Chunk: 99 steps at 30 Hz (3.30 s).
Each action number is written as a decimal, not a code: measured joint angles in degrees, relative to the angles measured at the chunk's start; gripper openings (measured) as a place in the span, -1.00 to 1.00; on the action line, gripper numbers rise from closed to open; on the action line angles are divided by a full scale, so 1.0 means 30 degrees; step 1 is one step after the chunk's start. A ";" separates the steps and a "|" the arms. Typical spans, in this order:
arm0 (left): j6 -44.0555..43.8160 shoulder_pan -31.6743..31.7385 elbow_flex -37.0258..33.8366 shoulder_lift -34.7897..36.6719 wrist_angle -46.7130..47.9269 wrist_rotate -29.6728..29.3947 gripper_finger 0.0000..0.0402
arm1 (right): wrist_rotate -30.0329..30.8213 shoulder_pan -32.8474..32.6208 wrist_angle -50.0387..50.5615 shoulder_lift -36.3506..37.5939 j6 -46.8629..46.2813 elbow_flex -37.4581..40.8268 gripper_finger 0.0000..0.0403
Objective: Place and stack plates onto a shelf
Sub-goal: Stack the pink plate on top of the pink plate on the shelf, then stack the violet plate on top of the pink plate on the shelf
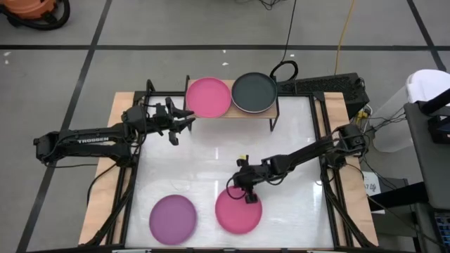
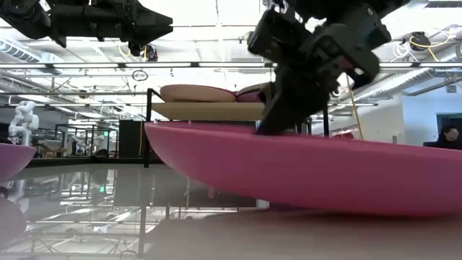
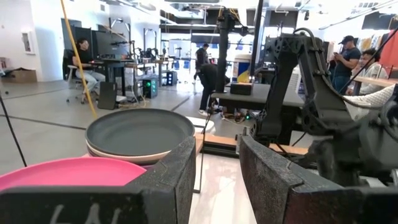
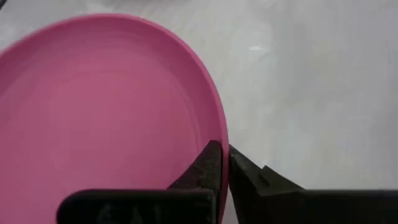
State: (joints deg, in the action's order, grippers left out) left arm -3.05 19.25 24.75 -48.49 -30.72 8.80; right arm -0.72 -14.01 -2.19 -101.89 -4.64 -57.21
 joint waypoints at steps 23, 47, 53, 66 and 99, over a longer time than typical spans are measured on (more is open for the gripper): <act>-0.0203 0.0000 0.0000 0.0007 -0.1322 0.0007 -0.36 | 0.4211 0.6361 -0.4593 0.6378 0.2828 0.0015 -1.00; 0.2897 -0.0430 0.0034 0.1322 -0.2199 -0.0612 -0.36 | 0.0512 1.4762 -0.7417 0.2738 -0.0306 -0.4938 -1.00; 0.4537 -0.0401 0.0029 0.3559 0.1408 -0.1876 -0.36 | 0.0122 1.4946 -0.7037 0.0346 -0.0529 -0.6164 -1.00; 0.4411 -0.0408 0.0022 0.4257 0.2237 -0.2331 -0.36 | 0.0661 1.5150 -0.7181 -0.0695 0.1067 -0.6164 -0.77; 0.3419 -0.5601 0.5884 -0.4191 1.6811 -0.2402 -0.36 | -0.1213 0.7353 -0.2550 1.8792 0.0952 0.7566 0.02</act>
State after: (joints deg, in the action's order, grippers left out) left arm 7.21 2.44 42.41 -61.06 19.71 1.59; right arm -4.36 8.05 -9.84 -45.52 -1.79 -34.51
